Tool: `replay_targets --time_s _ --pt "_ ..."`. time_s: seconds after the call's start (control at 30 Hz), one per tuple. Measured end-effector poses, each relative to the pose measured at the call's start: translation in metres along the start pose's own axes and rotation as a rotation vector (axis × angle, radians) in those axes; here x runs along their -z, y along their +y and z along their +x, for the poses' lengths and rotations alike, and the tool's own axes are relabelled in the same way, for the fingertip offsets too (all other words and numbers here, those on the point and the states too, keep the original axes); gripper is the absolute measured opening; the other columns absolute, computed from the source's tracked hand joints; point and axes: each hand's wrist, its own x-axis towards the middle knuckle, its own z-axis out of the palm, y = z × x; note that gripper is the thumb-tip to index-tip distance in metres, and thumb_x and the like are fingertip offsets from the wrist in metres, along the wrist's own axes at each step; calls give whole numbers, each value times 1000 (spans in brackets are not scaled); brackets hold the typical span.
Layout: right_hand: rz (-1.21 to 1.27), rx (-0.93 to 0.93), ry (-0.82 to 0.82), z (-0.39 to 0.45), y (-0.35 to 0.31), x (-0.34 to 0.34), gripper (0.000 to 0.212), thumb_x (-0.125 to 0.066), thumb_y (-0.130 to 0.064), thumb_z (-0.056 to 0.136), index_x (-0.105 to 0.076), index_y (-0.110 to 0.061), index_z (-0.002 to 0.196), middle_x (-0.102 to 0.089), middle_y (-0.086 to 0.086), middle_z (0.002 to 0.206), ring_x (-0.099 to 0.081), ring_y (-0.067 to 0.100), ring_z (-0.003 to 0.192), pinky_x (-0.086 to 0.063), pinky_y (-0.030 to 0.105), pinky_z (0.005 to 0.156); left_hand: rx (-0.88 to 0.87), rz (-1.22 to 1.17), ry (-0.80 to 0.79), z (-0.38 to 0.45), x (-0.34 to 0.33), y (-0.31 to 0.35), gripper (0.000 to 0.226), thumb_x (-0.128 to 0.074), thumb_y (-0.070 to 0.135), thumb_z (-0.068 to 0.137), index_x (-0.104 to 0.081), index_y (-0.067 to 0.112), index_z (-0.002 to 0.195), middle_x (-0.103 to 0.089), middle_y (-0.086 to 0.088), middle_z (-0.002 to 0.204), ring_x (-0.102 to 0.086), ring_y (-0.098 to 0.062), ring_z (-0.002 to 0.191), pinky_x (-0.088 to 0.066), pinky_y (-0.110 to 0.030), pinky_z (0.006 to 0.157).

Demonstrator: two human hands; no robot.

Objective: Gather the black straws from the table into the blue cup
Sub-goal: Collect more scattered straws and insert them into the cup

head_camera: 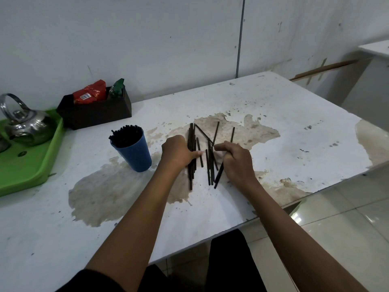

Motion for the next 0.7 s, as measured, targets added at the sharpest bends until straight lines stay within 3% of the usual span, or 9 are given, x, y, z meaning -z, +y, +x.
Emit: replay_targets --time_s 0.13,0.3,0.43,0.7 --pt "18 -50 33 3 4 -1 47 -35 -12 76 -74 -14 104 -71 1 110 -60 12 108 -44 25 94 29 2 -97 1 12 -5 50 -72 47 84 -40 14 65 -42 0 60 -39 -13 53 -26 -27 46" --pt "-15 -50 16 3 5 -3 48 -34 -15 76 -73 -15 104 -71 1 111 -61 14 108 -47 31 97 25 6 -152 -2 16 -6 38 -66 31 89 -43 12 65 -47 -3 59 -46 -16 53 -33 -27 47" --pt "-45 -44 14 3 3 -3 49 -34 -16 76 -73 -14 105 -71 2 112 -60 15 109 -47 32 97 8 35 -165 -5 15 -2 40 -59 27 92 -38 12 62 -40 -2 57 -39 -15 51 -28 -28 47" --pt "-20 -73 26 3 2 -2 49 -33 -17 77 -73 -13 105 -71 2 111 -59 9 102 -42 22 88 30 -176 -296 -6 17 -21 36 -50 27 98 -39 12 68 -38 -4 63 -37 -18 56 -29 -30 56"
